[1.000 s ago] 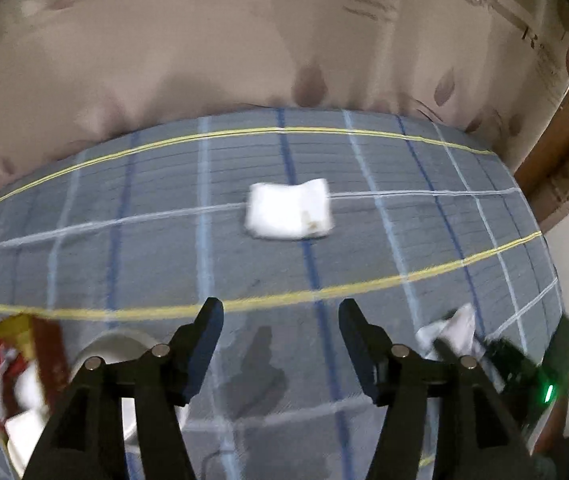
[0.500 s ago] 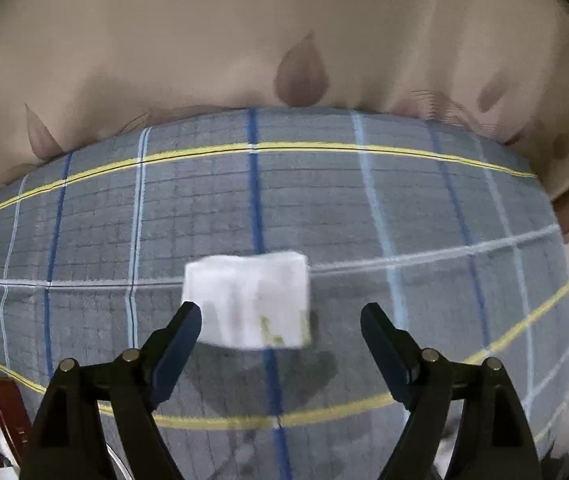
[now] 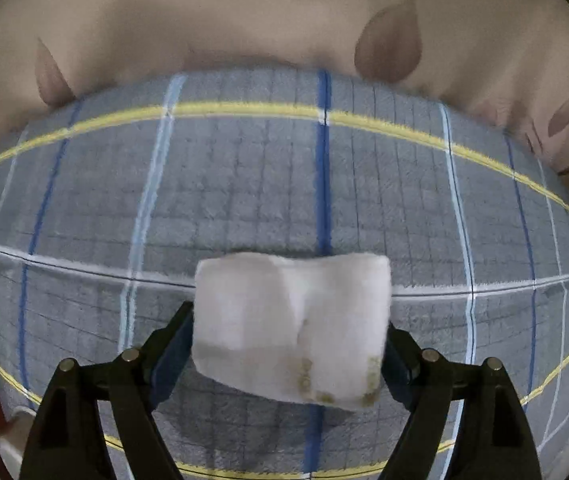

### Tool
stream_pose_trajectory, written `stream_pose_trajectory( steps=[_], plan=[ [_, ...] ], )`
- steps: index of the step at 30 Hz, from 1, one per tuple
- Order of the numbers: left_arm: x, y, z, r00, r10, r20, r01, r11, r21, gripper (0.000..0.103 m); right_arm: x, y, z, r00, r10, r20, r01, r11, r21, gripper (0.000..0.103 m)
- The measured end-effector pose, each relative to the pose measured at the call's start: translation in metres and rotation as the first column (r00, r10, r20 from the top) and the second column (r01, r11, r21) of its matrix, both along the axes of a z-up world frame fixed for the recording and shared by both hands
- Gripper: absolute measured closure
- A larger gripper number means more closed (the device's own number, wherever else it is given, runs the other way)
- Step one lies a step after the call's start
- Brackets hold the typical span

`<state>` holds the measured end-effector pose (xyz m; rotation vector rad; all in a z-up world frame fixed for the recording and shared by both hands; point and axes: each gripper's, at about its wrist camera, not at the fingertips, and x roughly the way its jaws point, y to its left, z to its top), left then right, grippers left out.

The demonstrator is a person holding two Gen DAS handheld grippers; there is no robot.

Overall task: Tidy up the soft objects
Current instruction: 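Grasp the rolled white towel with the left gripper while the right gripper holds the packet, then carry the rolled towel into the gold tray and open the left gripper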

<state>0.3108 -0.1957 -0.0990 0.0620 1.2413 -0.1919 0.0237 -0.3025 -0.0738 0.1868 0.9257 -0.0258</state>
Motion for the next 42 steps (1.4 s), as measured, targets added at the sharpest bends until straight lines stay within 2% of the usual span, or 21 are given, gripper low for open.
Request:
stream_pose_trajectory(
  steps=[2, 7, 12, 19, 24, 28, 35, 42],
  plan=[
    [-0.001, 0.001, 0.000, 1.000, -0.004, -0.019, 0.004, 1.000, -0.013, 0.019, 0.000, 0.000, 0.000, 1.000, 0.000, 0.000, 0.000, 1.000, -0.002, 0.061],
    [-0.007, -0.001, 0.005, 1.000, -0.022, -0.010, 0.022, 1.000, -0.008, 0.044, 0.001, 0.003, 0.000, 1.000, 0.003, -0.003, -0.003, 1.000, -0.013, 0.060],
    [-0.032, 0.003, 0.014, 0.999, -0.054, 0.001, 0.054, 0.999, 0.007, 0.053, 0.002, 0.003, -0.001, 1.000, 0.006, -0.005, -0.006, 1.000, -0.020, 0.059],
    [-0.094, 0.019, 0.041, 0.993, -0.119, 0.007, 0.119, 0.993, -0.008, 0.055, 0.002, 0.005, -0.001, 1.000, 0.008, -0.007, -0.008, 0.999, -0.035, 0.059],
    [-0.151, 0.046, 0.064, 0.983, -0.186, 0.006, 0.186, 0.982, -0.026, 0.055, 0.002, 0.008, -0.001, 1.000, 0.009, -0.011, -0.010, 0.999, -0.051, 0.059],
    [-0.180, 0.065, 0.082, 0.981, -0.195, 0.023, 0.196, 0.980, -0.035, 0.055, 0.002, 0.009, -0.001, 1.000, 0.011, -0.014, -0.012, 0.998, -0.063, 0.058],
    [-0.217, 0.100, 0.096, 0.980, -0.188, 0.060, 0.189, 0.982, -0.007, 0.055, 0.003, 0.011, -0.001, 1.000, 0.013, -0.017, -0.014, 0.997, -0.075, 0.058],
    [-0.258, 0.130, 0.104, 0.983, -0.178, 0.048, 0.180, 0.983, -0.036, 0.055, 0.003, 0.013, -0.002, 1.000, 0.013, -0.021, -0.014, 0.996, -0.091, 0.058]
  ],
)
